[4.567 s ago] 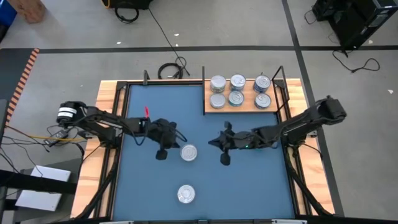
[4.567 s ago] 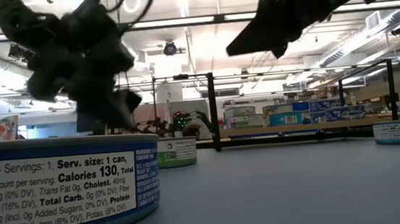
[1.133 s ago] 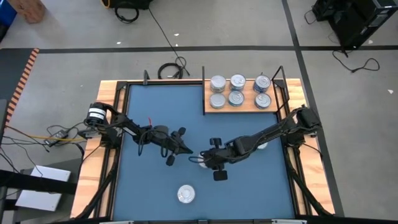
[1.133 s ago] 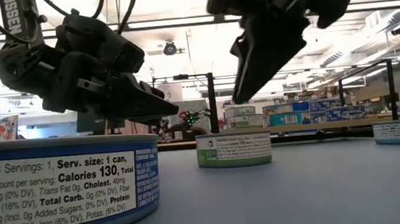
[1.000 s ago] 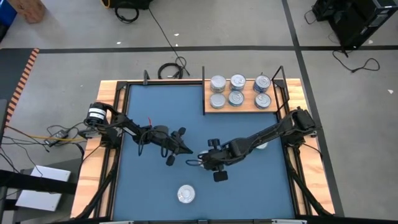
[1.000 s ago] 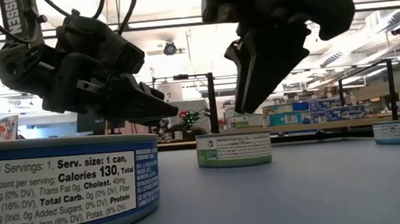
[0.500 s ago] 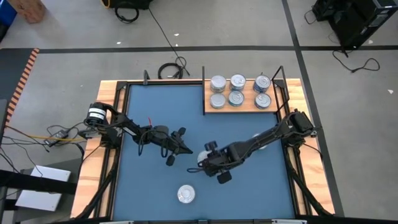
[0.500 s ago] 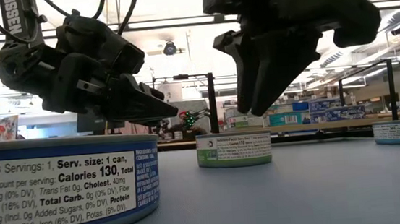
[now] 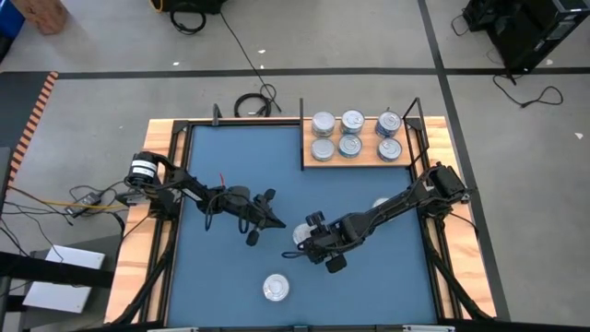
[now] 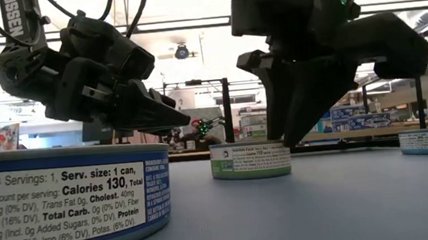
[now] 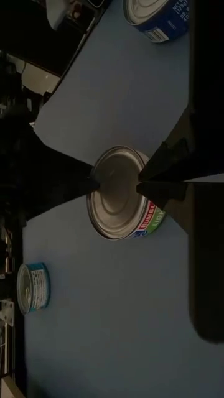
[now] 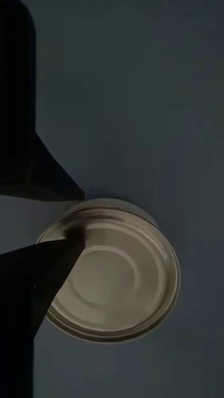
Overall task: Stack canned seafood by type on shelf
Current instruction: Stack the green tuna can on to the green tuna can on the shelf aligned with the other green tuna can
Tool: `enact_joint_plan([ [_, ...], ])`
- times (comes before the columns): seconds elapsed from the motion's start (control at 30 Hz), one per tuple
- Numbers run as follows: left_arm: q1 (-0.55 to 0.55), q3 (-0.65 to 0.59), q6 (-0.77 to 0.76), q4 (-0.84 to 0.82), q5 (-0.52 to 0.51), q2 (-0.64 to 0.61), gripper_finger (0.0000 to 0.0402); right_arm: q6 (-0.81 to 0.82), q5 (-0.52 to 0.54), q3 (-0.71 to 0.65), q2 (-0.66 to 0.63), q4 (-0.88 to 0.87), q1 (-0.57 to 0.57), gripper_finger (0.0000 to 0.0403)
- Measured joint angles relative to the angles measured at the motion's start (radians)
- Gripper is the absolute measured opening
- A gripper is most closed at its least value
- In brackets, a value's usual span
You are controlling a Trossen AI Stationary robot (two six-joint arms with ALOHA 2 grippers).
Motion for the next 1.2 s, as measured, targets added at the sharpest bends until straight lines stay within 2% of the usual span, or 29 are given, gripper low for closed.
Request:
enact_joint_plan([
  [0.43,0.0,0.0,0.002,-0.019,-0.007,0.0,0.0005,-0.004,0.02,-0.016,-0.001,0.036,0.0,0.0104],
  [1.03,-0.001,0.0,0.003,-0.024,-0.006,0.0,0.0006,-0.012,0.023,-0.016,-0.001,0.044,-0.009,0.005],
  [1.2,-0.002,0.0,0.003,-0.014,-0.006,0.0,0.0006,0.043,0.006,-0.016,0.001,0.078,-0.015,0.0031],
])
